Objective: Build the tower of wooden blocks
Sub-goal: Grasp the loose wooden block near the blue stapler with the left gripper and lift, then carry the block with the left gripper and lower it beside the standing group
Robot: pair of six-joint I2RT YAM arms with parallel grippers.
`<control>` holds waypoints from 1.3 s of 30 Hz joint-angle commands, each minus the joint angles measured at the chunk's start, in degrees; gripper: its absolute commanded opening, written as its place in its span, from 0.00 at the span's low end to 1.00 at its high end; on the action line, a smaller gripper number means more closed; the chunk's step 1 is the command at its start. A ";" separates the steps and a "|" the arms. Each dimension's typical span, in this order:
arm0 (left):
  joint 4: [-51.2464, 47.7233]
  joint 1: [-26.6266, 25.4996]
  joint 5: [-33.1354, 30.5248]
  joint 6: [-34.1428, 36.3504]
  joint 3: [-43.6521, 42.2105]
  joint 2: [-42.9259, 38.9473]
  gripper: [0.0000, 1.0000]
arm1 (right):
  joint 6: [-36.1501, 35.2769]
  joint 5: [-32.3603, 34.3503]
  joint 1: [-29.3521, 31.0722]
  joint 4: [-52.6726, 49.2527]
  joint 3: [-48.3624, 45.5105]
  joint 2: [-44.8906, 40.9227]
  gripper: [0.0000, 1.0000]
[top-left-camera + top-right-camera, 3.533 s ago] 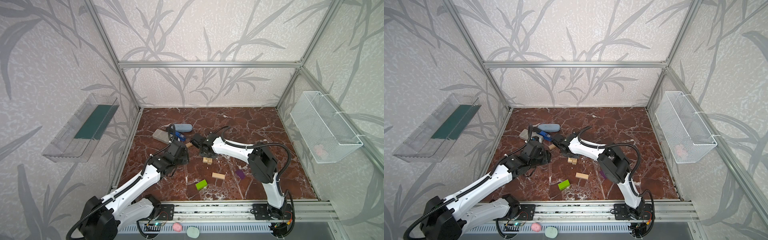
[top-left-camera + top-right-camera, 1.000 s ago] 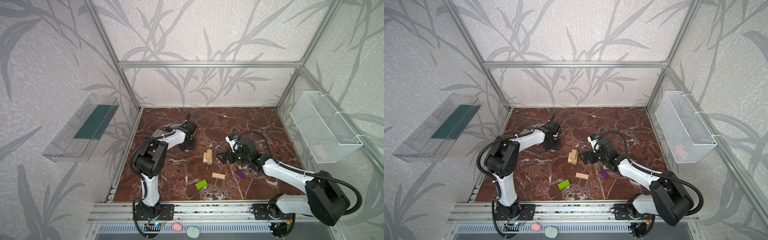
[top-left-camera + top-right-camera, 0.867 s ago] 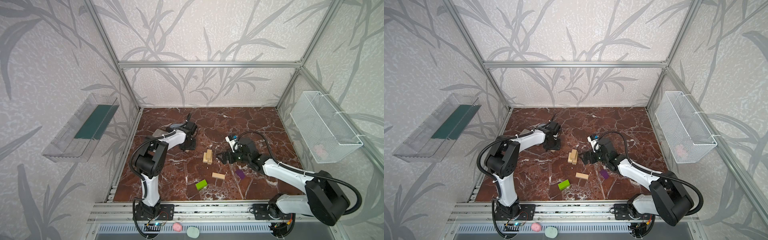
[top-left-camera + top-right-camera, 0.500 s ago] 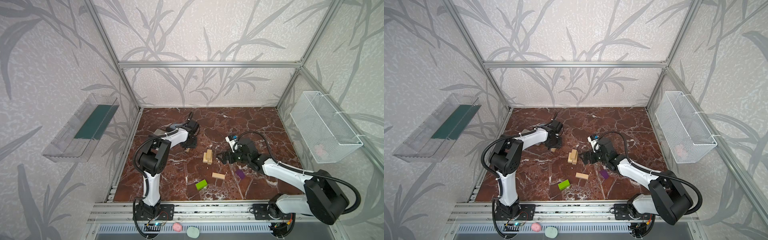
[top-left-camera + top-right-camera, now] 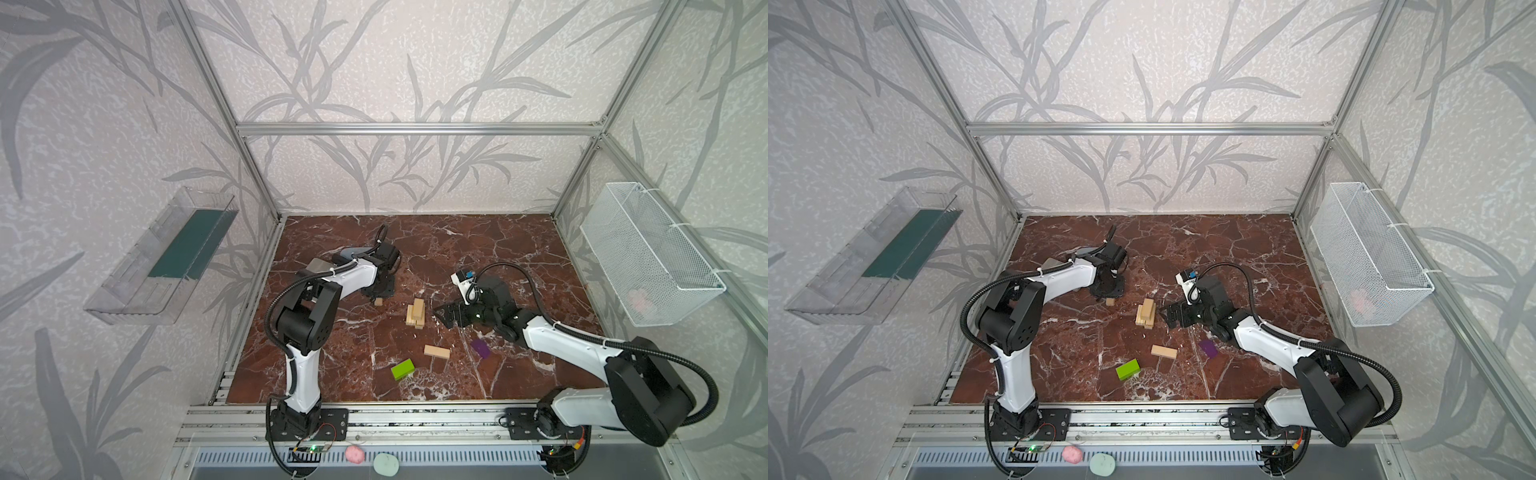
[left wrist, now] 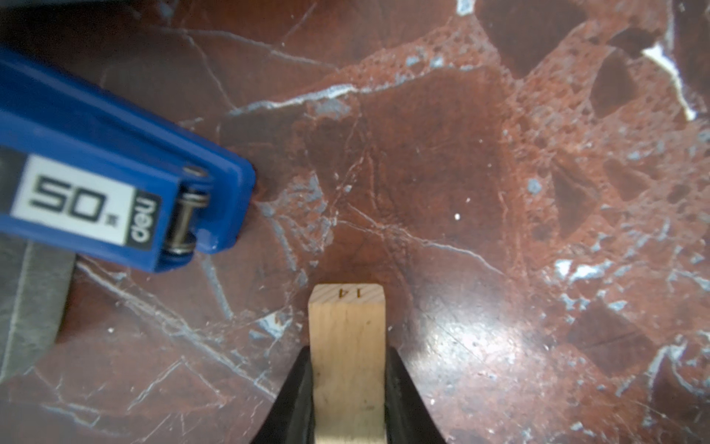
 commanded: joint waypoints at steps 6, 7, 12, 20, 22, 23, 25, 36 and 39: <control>-6.04 -1.06 -0.03 -1.62 -1.24 -2.86 0.17 | 0.73 -0.99 -1.67 1.44 -1.13 -0.58 0.99; -6.70 -1.26 0.05 -1.91 -1.16 -3.99 0.16 | 0.97 -1.26 -2.04 1.42 -1.35 -0.98 0.99; -10.94 -3.43 0.56 -3.40 -1.23 -9.61 0.12 | 1.95 -0.80 -3.51 -3.57 -0.53 -2.88 0.99; -20.00 -11.38 -1.33 -7.17 2.18 -14.48 0.09 | 3.34 -1.70 -3.85 -10.06 -0.56 -4.92 0.99; -19.65 -13.18 1.46 -7.82 2.62 -15.08 0.08 | 2.96 -1.66 -3.95 -9.08 -2.10 -5.10 0.99; -19.66 -13.79 2.31 -8.67 2.96 -15.09 0.07 | 2.94 -1.63 -3.98 -8.19 -2.91 -4.97 0.99; -19.31 -14.95 4.00 -9.66 3.98 -14.93 0.07 | 2.76 -2.21 -4.24 -6.02 -4.09 -4.46 0.99; -20.21 -18.66 4.38 -11.61 12.49 -7.96 0.03 | 2.86 -2.43 -4.53 -0.34 -6.11 -3.33 0.99; -20.56 -18.64 3.87 -11.45 14.31 -5.74 0.03 | 2.95 -2.26 -4.55 0.06 -6.38 -3.78 0.99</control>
